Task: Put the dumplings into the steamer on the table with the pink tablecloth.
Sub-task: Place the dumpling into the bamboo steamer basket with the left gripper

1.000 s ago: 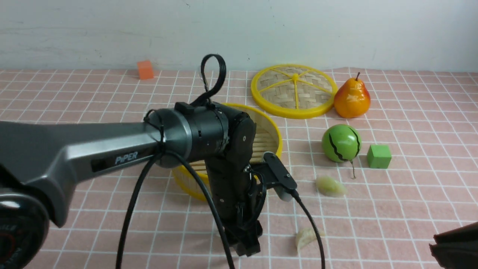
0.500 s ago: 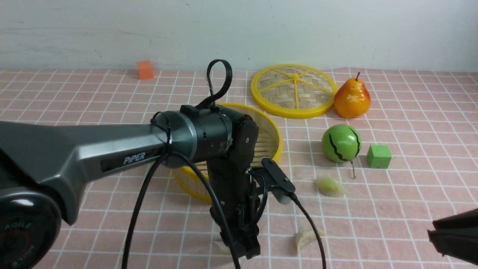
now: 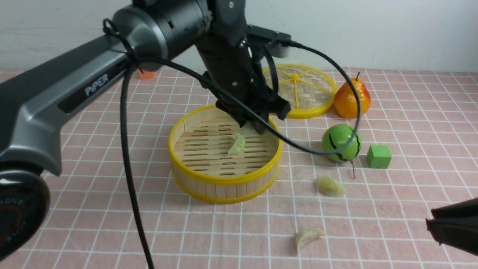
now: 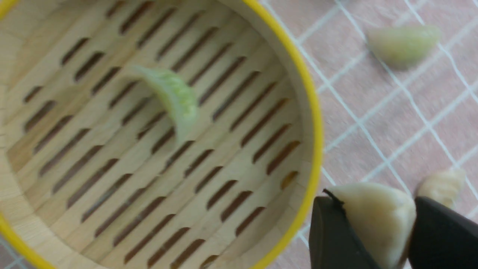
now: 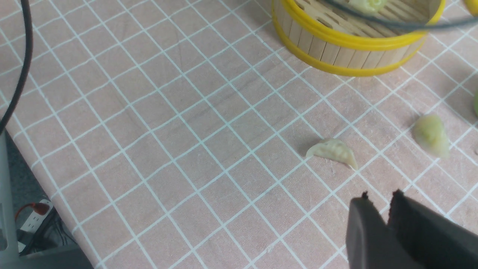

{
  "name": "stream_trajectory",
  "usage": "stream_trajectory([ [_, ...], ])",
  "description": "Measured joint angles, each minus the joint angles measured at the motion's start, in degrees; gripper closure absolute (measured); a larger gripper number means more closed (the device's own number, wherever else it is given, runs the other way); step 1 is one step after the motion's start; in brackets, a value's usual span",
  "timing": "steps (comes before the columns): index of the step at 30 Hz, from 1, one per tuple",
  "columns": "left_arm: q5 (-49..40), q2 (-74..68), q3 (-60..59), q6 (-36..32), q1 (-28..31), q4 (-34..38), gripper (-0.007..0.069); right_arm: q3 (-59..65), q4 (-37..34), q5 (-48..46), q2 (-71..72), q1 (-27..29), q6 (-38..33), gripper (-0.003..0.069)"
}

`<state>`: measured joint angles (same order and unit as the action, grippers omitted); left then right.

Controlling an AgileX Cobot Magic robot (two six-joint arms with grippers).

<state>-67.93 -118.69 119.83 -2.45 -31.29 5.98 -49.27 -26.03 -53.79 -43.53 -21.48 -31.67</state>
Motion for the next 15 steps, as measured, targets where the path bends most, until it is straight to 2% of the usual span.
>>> stream_trajectory([
  [2, 2.8, -0.9, 0.1, 3.7, 3.0, -0.4, 0.0372, 0.0, 0.0, 0.0, 0.0, 0.0, 0.0, 0.0554],
  [6, 6.9, -4.7, 0.1, 6.4, 6.8, -1.0, 0.0372, 0.0, 0.0, 0.2, 0.0, 0.0, 0.0, 0.0549],
  [15, 11.7, -13.0, 0.1, 9.8, 7.7, -4.3, 0.0372, 0.0, -0.8, 0.2, 0.0, 0.0, 1.1, 0.0543],
])
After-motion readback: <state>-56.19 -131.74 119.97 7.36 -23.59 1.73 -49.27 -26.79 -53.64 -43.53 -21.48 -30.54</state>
